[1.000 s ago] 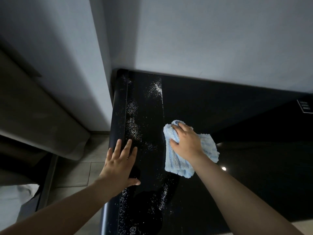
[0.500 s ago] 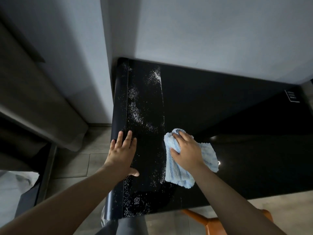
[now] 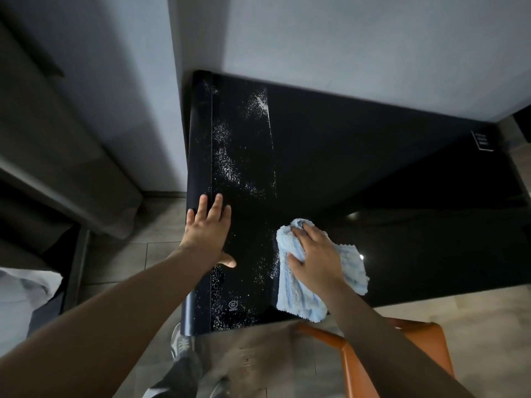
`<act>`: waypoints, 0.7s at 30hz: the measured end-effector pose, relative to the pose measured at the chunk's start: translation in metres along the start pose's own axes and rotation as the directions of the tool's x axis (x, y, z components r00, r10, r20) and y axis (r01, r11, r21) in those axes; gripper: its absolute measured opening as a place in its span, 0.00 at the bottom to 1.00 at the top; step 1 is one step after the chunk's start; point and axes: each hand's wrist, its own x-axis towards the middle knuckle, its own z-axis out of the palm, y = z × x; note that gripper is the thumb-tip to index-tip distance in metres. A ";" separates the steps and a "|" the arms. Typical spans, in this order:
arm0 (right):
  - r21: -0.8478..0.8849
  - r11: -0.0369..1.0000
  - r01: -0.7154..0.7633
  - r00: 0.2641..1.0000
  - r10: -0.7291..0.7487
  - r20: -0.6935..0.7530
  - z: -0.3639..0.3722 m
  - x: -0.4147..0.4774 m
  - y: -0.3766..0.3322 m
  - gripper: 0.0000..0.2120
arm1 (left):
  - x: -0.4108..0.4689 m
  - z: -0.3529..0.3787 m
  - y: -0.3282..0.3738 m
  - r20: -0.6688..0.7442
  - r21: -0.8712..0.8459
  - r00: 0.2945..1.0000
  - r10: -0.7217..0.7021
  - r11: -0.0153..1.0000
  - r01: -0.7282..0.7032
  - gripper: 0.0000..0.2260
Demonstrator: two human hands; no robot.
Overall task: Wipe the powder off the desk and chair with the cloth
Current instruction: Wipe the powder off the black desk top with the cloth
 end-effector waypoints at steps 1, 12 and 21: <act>0.005 1.000 -0.002 1.000 0.002 0.004 0.001 -0.007 0.000 0.29 | -0.001 0.000 0.000 -0.001 0.003 1.000 0.001 1.000 -0.001 0.55; 0.045 0.998 -0.038 0.997 0.035 0.069 0.010 -0.073 -0.005 0.29 | 0.001 0.001 0.001 -0.020 0.016 1.000 -0.010 1.000 0.010 0.56; 0.089 0.995 -0.053 0.998 0.052 0.024 0.018 -0.114 -0.012 0.26 | 0.003 0.002 0.001 -0.024 0.008 1.000 -0.009 1.000 0.009 0.56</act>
